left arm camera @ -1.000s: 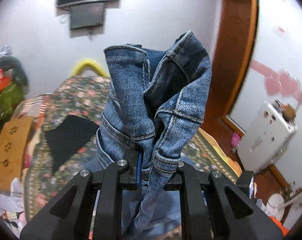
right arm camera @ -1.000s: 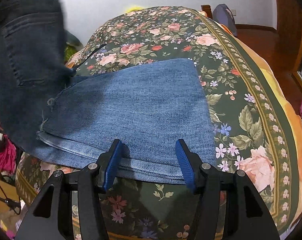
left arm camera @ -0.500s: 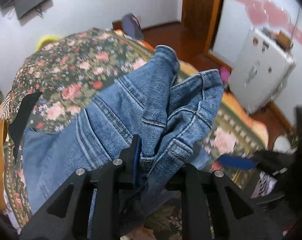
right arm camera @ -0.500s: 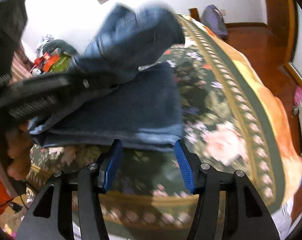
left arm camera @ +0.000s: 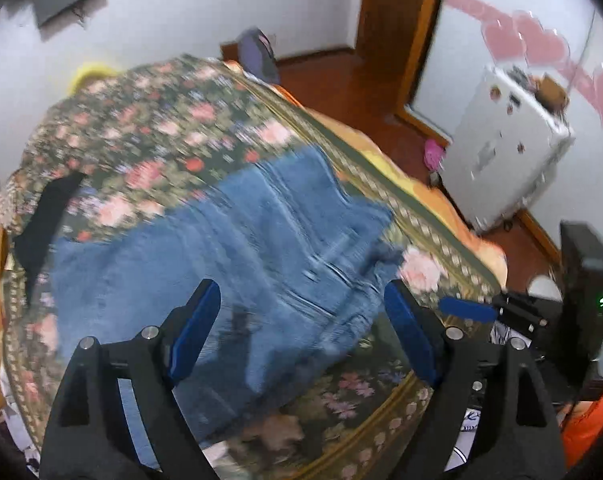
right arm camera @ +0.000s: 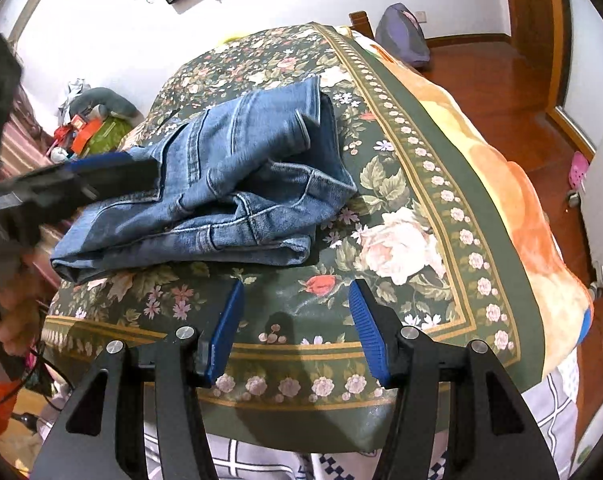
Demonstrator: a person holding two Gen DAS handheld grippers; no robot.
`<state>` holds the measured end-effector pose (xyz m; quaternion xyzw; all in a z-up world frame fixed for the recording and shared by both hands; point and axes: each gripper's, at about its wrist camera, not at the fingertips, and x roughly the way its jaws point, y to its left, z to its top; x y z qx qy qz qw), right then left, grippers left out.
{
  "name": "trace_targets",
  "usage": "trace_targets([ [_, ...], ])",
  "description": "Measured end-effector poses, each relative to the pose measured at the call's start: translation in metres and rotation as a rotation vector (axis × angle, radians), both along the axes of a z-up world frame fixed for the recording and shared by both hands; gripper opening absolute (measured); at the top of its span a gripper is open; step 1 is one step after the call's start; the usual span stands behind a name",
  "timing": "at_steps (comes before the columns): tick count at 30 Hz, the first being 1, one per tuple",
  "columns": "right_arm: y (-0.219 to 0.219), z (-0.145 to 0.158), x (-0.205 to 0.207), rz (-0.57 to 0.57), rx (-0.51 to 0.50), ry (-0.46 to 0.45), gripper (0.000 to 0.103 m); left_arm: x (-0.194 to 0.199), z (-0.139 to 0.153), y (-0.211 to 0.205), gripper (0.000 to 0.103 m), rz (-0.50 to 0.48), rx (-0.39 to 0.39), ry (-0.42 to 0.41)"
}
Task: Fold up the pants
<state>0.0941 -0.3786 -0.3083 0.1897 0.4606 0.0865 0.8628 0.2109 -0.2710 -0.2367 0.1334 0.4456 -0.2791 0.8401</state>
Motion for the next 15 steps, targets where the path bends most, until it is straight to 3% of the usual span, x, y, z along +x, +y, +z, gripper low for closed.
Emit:
trace_targets([
  [4, 0.009, 0.003, 0.005, 0.018, -0.003, -0.011, 0.051, 0.028, 0.024, 0.042, 0.088, 0.111, 0.000, -0.088],
  [7, 0.020, 0.005, 0.011, 0.038, 0.007, -0.015, 0.052, 0.069, 0.026, 0.082, 0.090, 0.231, 0.067, -0.139],
  [10, 0.033, 0.004, 0.024, 0.066, 0.025, -0.014, 0.052, 0.115, 0.012, 0.118, 0.090, 0.329, 0.133, -0.110],
  [15, 0.055, -0.004, 0.042, 0.093, 0.039, 0.003, 0.052, 0.173, -0.023, 0.151, 0.090, 0.360, 0.134, 0.005],
])
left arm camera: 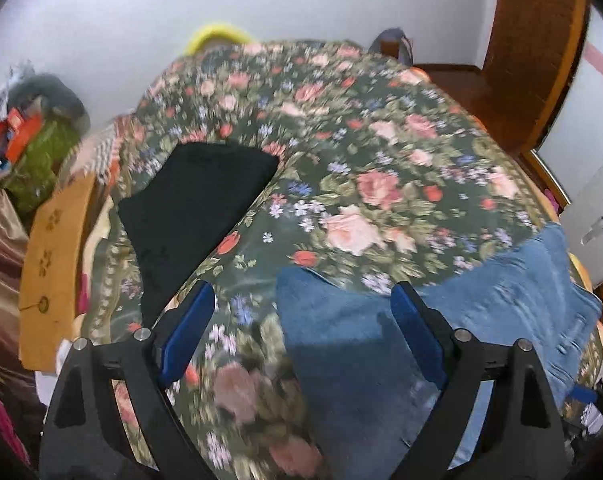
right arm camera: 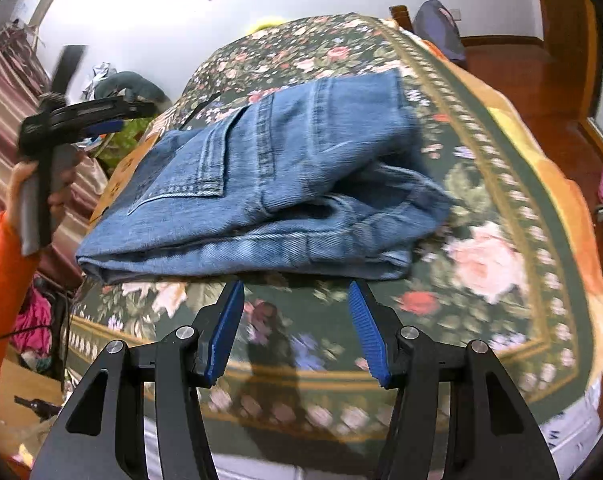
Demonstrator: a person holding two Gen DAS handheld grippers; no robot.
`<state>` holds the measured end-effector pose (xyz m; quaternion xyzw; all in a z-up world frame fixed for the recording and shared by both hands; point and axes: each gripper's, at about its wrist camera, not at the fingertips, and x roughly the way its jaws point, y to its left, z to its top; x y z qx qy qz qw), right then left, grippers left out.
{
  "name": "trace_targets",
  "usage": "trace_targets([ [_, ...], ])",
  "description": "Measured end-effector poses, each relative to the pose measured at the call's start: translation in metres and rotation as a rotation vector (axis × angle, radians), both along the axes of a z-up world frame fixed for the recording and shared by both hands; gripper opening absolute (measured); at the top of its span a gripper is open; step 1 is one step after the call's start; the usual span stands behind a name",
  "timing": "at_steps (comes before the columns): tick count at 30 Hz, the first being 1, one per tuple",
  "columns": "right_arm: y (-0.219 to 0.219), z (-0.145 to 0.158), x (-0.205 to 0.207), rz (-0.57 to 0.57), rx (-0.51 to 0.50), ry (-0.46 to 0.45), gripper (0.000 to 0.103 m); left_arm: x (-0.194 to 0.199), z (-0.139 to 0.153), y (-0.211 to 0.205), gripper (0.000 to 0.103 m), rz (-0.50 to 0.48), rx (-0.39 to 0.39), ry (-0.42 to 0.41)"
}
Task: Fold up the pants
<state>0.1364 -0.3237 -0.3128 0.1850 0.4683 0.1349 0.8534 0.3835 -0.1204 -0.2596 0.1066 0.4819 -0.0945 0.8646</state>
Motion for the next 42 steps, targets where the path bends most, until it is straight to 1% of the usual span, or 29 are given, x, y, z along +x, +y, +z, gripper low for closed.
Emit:
trace_targets([
  [4, 0.007, -0.004, 0.021, -0.016, -0.017, 0.019, 0.053, 0.026, -0.032, -0.003, 0.090, -0.040, -0.006, 0.079],
  [5, 0.007, -0.004, 0.024, -0.020, -0.022, 0.014, 0.053, 0.030, -0.045, -0.007, 0.089, -0.075, 0.016, 0.109],
  [6, 0.006, -0.004, 0.030, -0.024, -0.029, 0.015, 0.053, 0.030, -0.054, -0.010, 0.087, -0.104, 0.046, 0.118],
  [7, 0.005, -0.004, 0.036, -0.026, -0.034, 0.023, 0.053, 0.028, -0.058, -0.011, 0.087, -0.123, 0.064, 0.117],
  [8, 0.004, -0.005, 0.042, -0.027, -0.038, 0.030, 0.053, 0.023, -0.064, -0.009, 0.087, -0.159, 0.078, 0.109],
  [9, 0.004, -0.005, 0.046, -0.026, -0.042, 0.032, 0.053, 0.019, -0.066, -0.006, 0.088, -0.171, 0.075, 0.103],
  [11, 0.004, -0.005, 0.062, -0.019, -0.073, 0.033, 0.053, 0.008, -0.066, 0.006, 0.088, -0.189, 0.048, 0.102],
  [13, 0.007, -0.004, 0.075, 0.000, -0.104, 0.029, 0.052, -0.005, -0.064, 0.022, 0.088, -0.180, 0.010, 0.112],
  [16, 0.015, -0.003, 0.098, 0.040, -0.135, 0.013, 0.052, -0.033, -0.058, 0.047, 0.088, -0.135, -0.042, 0.124],
  [20, 0.028, 0.000, 0.130, 0.092, -0.179, -0.030, 0.052, -0.087, -0.047, 0.070, 0.088, -0.070, -0.136, 0.149],
  [23, 0.025, 0.002, 0.137, 0.085, -0.176, -0.026, 0.052, -0.124, -0.047, 0.080, 0.088, -0.050, -0.194, 0.186],
  [25, 0.015, 0.008, 0.128, 0.068, -0.151, -0.038, 0.052, -0.145, -0.045, 0.080, 0.087, -0.038, -0.232, 0.188],
  [26, 0.009, 0.012, 0.119, 0.057, -0.145, -0.044, 0.052, -0.157, -0.043, 0.078, 0.086, -0.022, -0.241, 0.173],
  [27, 0.006, 0.016, 0.114, 0.049, -0.143, -0.048, 0.052, -0.163, -0.041, 0.078, 0.080, -0.014, -0.245, 0.160],
  [28, 0.002, 0.022, 0.105, 0.040, -0.137, -0.056, 0.052, -0.168, -0.039, 0.077, 0.077, -0.004, -0.251, 0.146],
  [30, 0.002, 0.033, 0.090, 0.043, -0.117, -0.066, 0.052, -0.174, -0.033, 0.075, 0.064, -0.010, -0.264, 0.128],
  [32, 0.010, 0.045, 0.071, 0.068, -0.118, -0.078, 0.052, -0.175, -0.030, 0.072, 0.059, -0.026, -0.242, 0.117],
  [35, 0.028, 0.053, 0.049, 0.115, -0.099, -0.085, 0.052, -0.177, -0.020, 0.069, 0.058, -0.032, -0.202, 0.077],
  [38, 0.046, 0.050, 0.036, 0.165, -0.067, -0.076, 0.052, -0.178, -0.005, 0.070, 0.058, -0.038, -0.189, 0.014],
  [40, 0.062, 0.043, 0.029, 0.190, -0.076, -0.070, 0.052, -0.175, -0.003, 0.071, 0.055, -0.058, -0.201, 0.021],
  [41, 0.068, 0.039, 0.028, 0.189, -0.089, -0.064, 0.049, -0.172, -0.007, 0.071, 0.040, -0.075, -0.205, 0.047],
  [42, 0.070, 0.036, 0.028, 0.183, -0.090, -0.066, 0.044, -0.169, -0.012, 0.071, 0.031, -0.074, -0.195, 0.068],
])
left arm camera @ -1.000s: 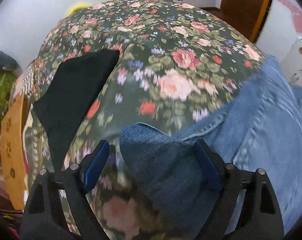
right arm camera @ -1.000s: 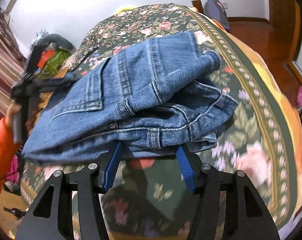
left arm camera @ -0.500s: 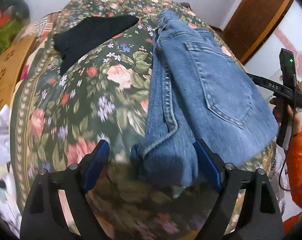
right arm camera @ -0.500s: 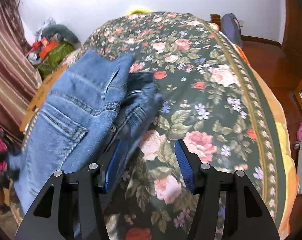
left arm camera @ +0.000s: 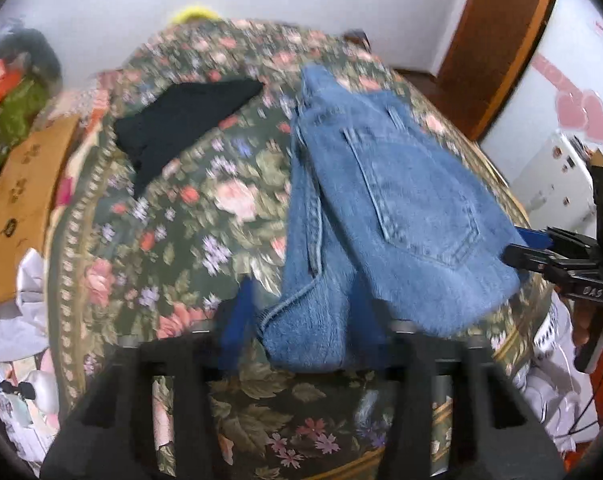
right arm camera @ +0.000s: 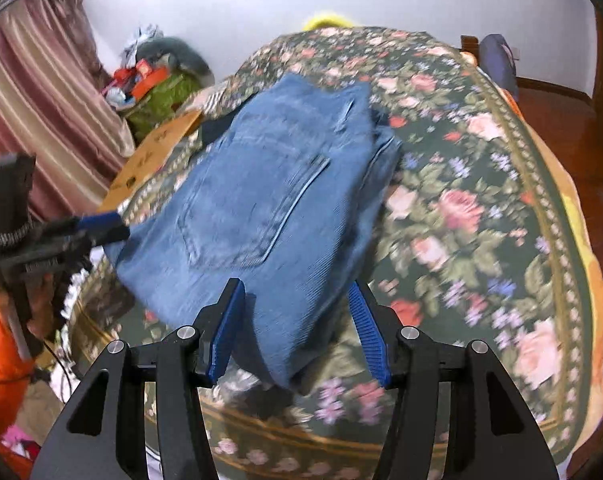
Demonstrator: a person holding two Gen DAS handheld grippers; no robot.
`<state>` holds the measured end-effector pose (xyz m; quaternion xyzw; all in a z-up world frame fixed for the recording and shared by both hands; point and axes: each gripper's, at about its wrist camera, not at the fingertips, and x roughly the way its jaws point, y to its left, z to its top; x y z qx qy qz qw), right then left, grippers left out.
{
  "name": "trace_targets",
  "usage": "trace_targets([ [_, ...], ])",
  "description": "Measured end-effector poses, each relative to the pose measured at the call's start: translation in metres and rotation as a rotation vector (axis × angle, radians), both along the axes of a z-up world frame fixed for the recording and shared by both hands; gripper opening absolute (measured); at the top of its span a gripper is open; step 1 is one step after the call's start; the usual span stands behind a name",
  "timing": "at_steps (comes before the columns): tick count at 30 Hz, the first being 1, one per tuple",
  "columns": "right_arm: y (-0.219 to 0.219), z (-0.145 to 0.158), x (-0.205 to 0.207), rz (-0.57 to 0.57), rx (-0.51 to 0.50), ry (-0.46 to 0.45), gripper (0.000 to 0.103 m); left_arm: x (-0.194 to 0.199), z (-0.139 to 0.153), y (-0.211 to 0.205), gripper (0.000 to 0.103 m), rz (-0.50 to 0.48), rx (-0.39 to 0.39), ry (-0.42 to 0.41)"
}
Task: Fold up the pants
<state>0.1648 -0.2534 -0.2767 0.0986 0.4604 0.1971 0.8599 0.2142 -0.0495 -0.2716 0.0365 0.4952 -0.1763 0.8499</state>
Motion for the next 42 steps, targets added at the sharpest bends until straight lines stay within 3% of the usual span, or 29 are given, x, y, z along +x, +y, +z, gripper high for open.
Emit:
trace_targets([
  [3, 0.005, -0.006, 0.000, -0.006, -0.017, -0.017, 0.025, -0.006, -0.008, 0.004, 0.029, 0.004, 0.006, -0.023],
  [8, 0.011, -0.009, -0.009, 0.009, -0.115, -0.070, 0.013, -0.017, -0.015, 0.007, 0.028, 0.054, 0.010, -0.038],
  [15, 0.000, -0.010, -0.008, 0.003, -0.062, -0.036, 0.015, -0.019, -0.012, 0.007, 0.028, 0.061, 0.037, -0.042],
  [18, -0.012, 0.000, -0.004, -0.001, -0.042, -0.028, 0.023, -0.010, 0.005, 0.011, 0.028, 0.052, 0.019, -0.023],
  [23, -0.033, 0.025, 0.026, -0.047, -0.044, -0.098, 0.026, 0.024, 0.047, 0.008, 0.028, 0.073, 0.038, -0.134],
  [26, -0.035, 0.033, 0.055, -0.049, -0.048, -0.148, 0.031, 0.056, 0.056, 0.001, 0.028, 0.059, 0.000, -0.134],
  [33, -0.031, 0.014, 0.138, -0.045, -0.044, -0.131, 0.033, 0.136, 0.036, -0.036, 0.028, -0.010, -0.018, -0.039],
  [40, -0.025, -0.026, 0.191, -0.014, 0.058, -0.017, 0.033, 0.162, 0.002, -0.080, 0.028, -0.114, 0.025, 0.006],
  [41, -0.025, -0.028, 0.192, -0.008, 0.070, -0.022, 0.030, 0.164, -0.003, -0.084, 0.030, -0.118, 0.029, 0.016],
  [42, -0.023, -0.028, 0.191, 0.001, 0.068, -0.043, 0.016, 0.164, -0.006, -0.086, 0.034, -0.117, 0.037, 0.008],
])
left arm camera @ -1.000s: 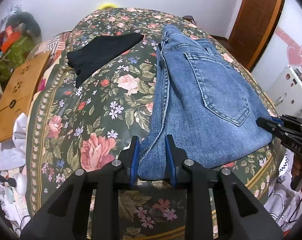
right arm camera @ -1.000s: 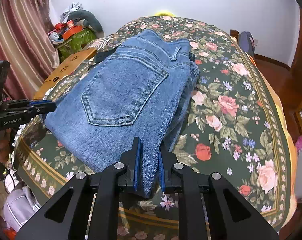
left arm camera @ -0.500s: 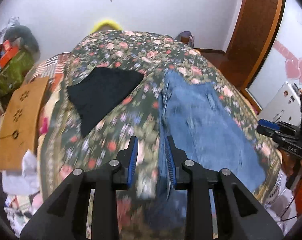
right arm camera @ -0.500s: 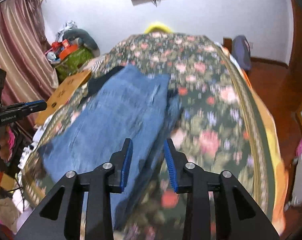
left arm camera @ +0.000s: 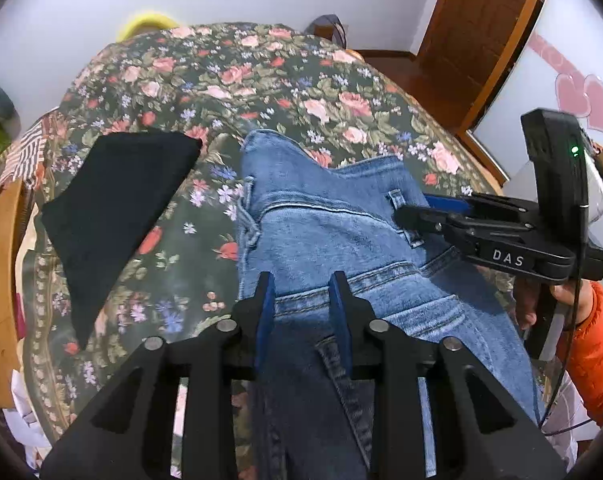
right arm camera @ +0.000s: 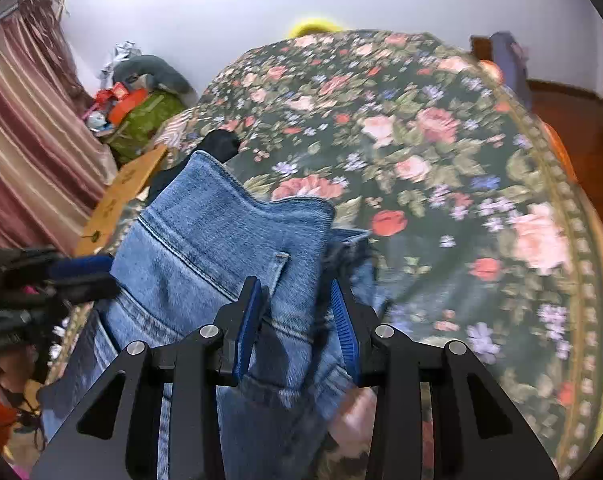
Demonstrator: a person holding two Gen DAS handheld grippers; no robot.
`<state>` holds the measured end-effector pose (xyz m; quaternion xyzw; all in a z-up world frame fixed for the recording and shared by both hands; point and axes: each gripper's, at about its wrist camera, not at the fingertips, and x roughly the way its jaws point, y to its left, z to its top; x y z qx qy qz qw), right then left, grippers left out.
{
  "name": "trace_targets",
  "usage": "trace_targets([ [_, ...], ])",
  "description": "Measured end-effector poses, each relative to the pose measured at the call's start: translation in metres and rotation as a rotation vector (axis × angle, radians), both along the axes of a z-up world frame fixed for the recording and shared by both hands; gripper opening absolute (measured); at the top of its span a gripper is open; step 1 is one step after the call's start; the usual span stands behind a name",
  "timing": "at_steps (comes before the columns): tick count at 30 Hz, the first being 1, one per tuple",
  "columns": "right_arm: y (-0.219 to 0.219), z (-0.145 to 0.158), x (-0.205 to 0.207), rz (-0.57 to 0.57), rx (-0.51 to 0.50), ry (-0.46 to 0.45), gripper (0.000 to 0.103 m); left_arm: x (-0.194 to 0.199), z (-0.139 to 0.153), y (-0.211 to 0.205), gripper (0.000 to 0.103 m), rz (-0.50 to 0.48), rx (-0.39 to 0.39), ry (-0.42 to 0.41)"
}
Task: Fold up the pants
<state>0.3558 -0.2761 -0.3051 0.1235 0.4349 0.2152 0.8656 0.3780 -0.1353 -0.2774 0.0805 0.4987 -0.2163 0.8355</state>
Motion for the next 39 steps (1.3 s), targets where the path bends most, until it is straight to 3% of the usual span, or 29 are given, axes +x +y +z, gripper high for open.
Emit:
trace_targets([
  [4, 0.010, 0.018, -0.017, 0.008, -0.126, -0.140, 0.012, -0.001, -0.003, -0.001, 0.042, 0.001, 0.022, -0.025],
  [6, 0.008, 0.023, -0.018, 0.010, -0.157, -0.166, 0.011, -0.001, -0.005, 0.001, 0.047, 0.013, 0.030, -0.034],
  [13, 0.007, -0.015, 0.001, 0.011, -0.179, -0.054, 0.012, -0.003, -0.020, -0.008, 0.051, 0.020, 0.117, -0.059],
  [17, -0.001, 0.010, -0.006, -0.019, -0.196, -0.025, 0.019, -0.005, -0.009, -0.003, 0.050, -0.003, 0.103, -0.044],
  [20, -0.006, 0.036, -0.027, -0.002, -0.210, -0.063, 0.019, -0.014, 0.010, 0.010, 0.050, 0.005, 0.064, -0.041],
  [22, -0.008, 0.049, -0.042, -0.002, -0.223, -0.093, 0.023, -0.023, 0.025, 0.016, 0.050, 0.020, 0.059, -0.072],
  [23, -0.008, 0.056, -0.051, -0.001, -0.222, -0.107, 0.031, -0.027, 0.032, 0.021, 0.052, 0.030, 0.054, -0.093],
  [26, -0.008, 0.068, -0.076, -0.020, -0.197, -0.137, 0.048, -0.041, 0.045, 0.034, 0.066, 0.054, 0.010, -0.116],
  [30, -0.007, 0.064, -0.099, -0.041, -0.150, -0.106, 0.064, -0.056, 0.038, 0.040, 0.077, 0.040, 0.008, -0.093],
  [37, -0.002, 0.018, -0.116, -0.058, -0.076, 0.035, 0.066, -0.071, -0.008, 0.040, 0.078, 0.006, -0.001, 0.064],
  [39, -0.002, 0.005, -0.114, -0.059, -0.055, 0.085, 0.066, -0.073, -0.018, 0.041, 0.086, 0.014, -0.005, 0.072],
])
